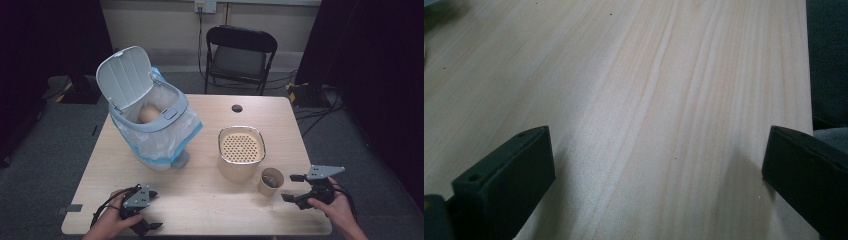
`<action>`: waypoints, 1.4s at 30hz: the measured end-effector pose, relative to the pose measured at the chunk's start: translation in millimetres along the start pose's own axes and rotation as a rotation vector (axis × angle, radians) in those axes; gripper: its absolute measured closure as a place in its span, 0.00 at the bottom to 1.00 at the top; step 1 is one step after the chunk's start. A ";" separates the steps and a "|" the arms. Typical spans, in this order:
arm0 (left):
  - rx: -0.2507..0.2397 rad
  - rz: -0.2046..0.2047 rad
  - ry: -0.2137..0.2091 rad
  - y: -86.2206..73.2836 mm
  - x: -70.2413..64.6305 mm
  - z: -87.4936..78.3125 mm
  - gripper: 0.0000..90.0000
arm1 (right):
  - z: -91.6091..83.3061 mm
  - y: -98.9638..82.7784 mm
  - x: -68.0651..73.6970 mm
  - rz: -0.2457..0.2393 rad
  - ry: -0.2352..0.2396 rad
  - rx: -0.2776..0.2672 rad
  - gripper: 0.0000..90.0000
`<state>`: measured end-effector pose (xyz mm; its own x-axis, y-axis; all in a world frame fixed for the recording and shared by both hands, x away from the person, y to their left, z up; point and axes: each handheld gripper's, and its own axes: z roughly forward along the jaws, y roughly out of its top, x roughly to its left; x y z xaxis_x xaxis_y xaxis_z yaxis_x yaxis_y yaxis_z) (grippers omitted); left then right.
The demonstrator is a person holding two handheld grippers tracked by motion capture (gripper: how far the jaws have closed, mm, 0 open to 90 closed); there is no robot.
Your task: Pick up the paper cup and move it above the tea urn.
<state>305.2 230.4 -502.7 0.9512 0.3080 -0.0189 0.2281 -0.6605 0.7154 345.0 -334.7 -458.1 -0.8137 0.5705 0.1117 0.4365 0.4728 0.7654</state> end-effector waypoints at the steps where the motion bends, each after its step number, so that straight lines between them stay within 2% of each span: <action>1: -0.004 0.000 0.002 -0.1 -0.1 0.3 0.00 | 4.8 -3.1 -0.1 -0.003 -0.005 0.001 0.16; 3: -0.005 -0.001 0.002 -0.2 -0.1 0.4 0.00 | 7.2 -4.2 -0.5 -0.003 -0.004 -0.001 0.16; 5: -0.004 -0.001 0.002 -0.2 -0.1 0.2 0.00 | 13.5 -7.5 -0.3 0.009 -0.002 -0.035 0.16; 11: -0.002 -0.001 0.000 -0.1 0.0 0.2 0.00 | 22.2 -6.8 0.7 0.002 -0.006 -0.050 0.16; 20: -0.003 -0.001 0.002 -0.1 -0.1 0.2 0.00 | 37.4 1.8 2.2 -0.006 0.033 -0.077 0.17; 25: -0.006 -0.001 0.002 -0.3 -0.2 0.4 0.00 | 47.6 3.3 2.1 0.003 0.064 -0.090 0.22; 28: -0.006 -0.001 0.002 -0.2 -0.2 0.4 0.00 | 49.9 5.4 1.5 0.006 0.071 -0.108 0.24; 35: -0.002 0.000 0.000 -0.1 -0.1 0.1 0.00 | 54.4 10.2 0.5 -0.006 0.084 -0.104 0.24; 42: -0.003 -0.001 0.001 -0.1 -0.1 0.2 0.00 | 61.7 9.7 0.7 0.004 0.100 -0.121 0.24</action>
<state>305.1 230.4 -502.9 0.9509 0.3090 -0.0191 0.2283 -0.6582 0.7174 372.4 -288.3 -489.6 -0.8491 0.4993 0.1726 0.3949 0.3829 0.8351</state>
